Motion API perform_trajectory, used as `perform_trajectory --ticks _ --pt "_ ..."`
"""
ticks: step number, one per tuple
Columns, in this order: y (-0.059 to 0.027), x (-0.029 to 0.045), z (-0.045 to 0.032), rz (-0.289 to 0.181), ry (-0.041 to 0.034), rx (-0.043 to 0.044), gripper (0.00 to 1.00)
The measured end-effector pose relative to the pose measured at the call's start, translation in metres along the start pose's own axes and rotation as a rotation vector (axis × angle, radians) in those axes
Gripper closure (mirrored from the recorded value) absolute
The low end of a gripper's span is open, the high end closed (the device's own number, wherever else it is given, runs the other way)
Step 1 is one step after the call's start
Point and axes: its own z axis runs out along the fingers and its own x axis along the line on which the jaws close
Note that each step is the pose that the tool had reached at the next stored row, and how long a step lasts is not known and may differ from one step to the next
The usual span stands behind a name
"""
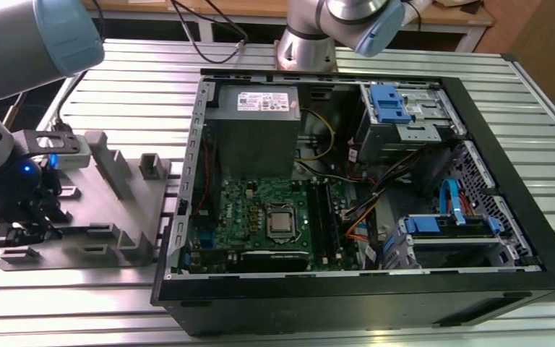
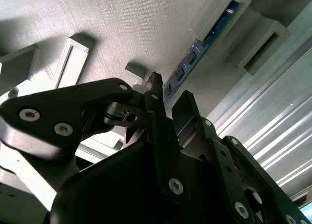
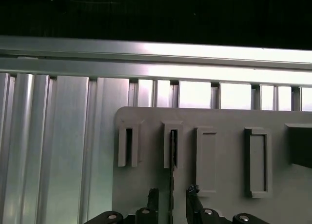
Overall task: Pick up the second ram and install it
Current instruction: 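Pick up the second ram and move it above second insertion slot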
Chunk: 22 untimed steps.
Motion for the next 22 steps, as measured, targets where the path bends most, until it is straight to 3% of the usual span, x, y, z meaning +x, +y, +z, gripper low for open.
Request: perform_trajectory --ticks 22 --pt "0.0001 -0.0003 -0.0032 0.0 0.0 0.0 0.69"
